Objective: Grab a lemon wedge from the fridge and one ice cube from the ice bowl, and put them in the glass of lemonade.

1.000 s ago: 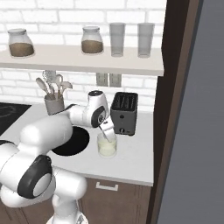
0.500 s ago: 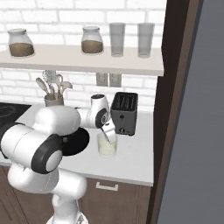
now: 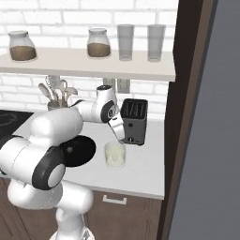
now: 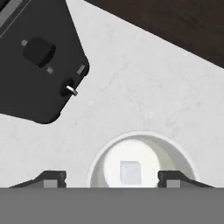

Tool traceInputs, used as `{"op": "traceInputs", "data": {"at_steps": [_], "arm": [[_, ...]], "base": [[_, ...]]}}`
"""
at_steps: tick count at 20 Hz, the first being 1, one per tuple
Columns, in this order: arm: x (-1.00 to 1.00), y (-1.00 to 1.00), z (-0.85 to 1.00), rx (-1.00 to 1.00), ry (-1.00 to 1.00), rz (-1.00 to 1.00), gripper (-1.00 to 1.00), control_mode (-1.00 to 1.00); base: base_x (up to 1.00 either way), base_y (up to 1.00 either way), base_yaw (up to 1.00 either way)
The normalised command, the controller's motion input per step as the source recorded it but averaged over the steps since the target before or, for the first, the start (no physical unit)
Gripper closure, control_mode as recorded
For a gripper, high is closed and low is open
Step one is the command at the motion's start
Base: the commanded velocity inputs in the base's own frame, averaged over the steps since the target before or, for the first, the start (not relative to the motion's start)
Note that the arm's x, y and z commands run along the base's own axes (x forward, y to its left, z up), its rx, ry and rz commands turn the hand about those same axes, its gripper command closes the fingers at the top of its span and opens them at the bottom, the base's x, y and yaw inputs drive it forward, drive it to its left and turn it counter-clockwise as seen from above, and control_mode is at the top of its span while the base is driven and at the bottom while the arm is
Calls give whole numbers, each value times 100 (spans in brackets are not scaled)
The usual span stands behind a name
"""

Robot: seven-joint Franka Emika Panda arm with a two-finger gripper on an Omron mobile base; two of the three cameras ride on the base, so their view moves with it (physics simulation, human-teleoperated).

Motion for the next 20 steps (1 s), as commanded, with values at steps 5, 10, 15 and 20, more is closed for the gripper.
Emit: {"op": "traceInputs", "data": {"at_steps": [5,10,15,20], "arm": [[-24,0,97,0,-21,0,-100,-100],[-95,17,61,-1,-9,16,-100,-100],[-99,19,11,-3,-12,27,-100,-100],[-27,0,0,0,-10,1,-100,-100]], "base": [[0,0,0],[0,0,0],[0,0,0],[0,0,0]]}}
